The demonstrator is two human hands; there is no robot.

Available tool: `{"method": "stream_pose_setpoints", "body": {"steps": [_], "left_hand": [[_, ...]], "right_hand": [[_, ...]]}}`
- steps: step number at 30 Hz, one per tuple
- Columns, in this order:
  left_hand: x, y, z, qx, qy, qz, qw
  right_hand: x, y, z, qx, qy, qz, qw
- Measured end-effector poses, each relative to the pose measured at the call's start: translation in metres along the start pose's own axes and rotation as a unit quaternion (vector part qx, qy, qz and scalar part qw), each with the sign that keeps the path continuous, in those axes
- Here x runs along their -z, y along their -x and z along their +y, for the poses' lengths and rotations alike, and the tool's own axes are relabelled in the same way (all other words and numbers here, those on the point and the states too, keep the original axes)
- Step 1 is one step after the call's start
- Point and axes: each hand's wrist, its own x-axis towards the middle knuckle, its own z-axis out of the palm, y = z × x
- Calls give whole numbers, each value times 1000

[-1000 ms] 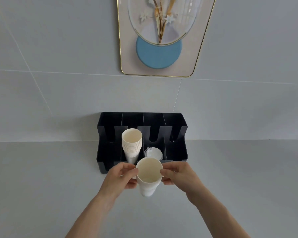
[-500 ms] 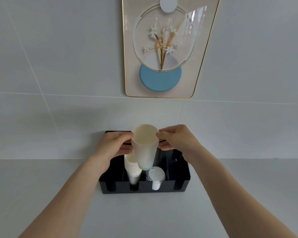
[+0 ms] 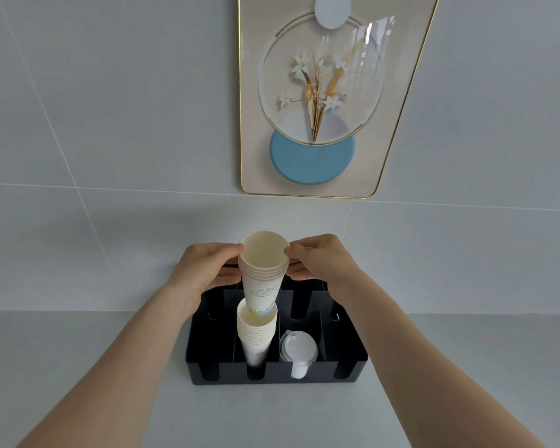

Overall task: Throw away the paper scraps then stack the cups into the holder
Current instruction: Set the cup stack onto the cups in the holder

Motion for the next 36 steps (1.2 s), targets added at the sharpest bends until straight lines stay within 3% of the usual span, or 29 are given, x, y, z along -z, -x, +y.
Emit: {"method": "stream_pose_setpoints", "body": {"steps": [15, 36], "left_hand": [[4, -40, -71, 73, -20, 6, 997], [9, -52, -118, 96, -56, 16, 994]], "right_hand": [[-29, -43, 75, -88, 25, 5, 996], [-44, -56, 122, -117, 95, -5, 989]]}}
